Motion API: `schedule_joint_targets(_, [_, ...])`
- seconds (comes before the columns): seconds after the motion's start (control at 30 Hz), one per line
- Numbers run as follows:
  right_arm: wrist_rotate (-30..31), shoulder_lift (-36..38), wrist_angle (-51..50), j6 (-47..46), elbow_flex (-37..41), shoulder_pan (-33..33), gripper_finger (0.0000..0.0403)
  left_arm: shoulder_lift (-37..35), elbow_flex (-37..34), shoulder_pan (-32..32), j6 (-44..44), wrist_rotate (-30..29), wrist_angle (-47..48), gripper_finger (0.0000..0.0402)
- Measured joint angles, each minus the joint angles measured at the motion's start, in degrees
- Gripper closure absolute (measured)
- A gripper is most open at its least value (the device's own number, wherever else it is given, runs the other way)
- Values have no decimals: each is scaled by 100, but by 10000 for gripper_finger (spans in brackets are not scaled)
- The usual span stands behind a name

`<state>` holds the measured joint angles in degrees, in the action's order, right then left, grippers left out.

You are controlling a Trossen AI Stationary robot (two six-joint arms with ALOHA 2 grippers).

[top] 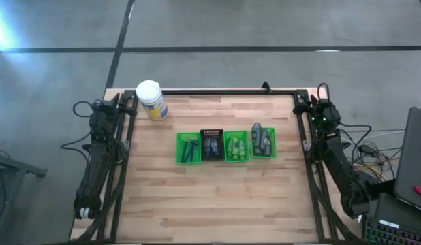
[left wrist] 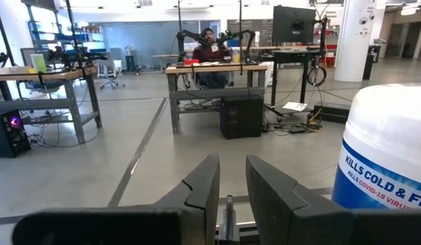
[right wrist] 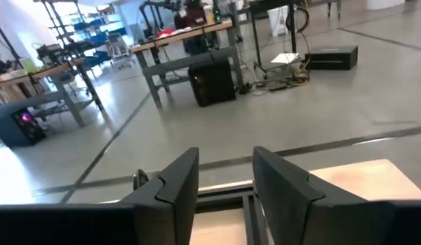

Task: Pick & Place Travel size toiletries
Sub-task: Return to Home Position

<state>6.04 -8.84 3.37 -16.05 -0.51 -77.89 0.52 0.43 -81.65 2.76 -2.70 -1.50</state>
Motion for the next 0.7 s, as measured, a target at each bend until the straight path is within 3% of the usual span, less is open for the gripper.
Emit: schedule_joint_targets(0.7, [1,-7,-10,12,0,0,344,3,0,0,0,-4,7,323])
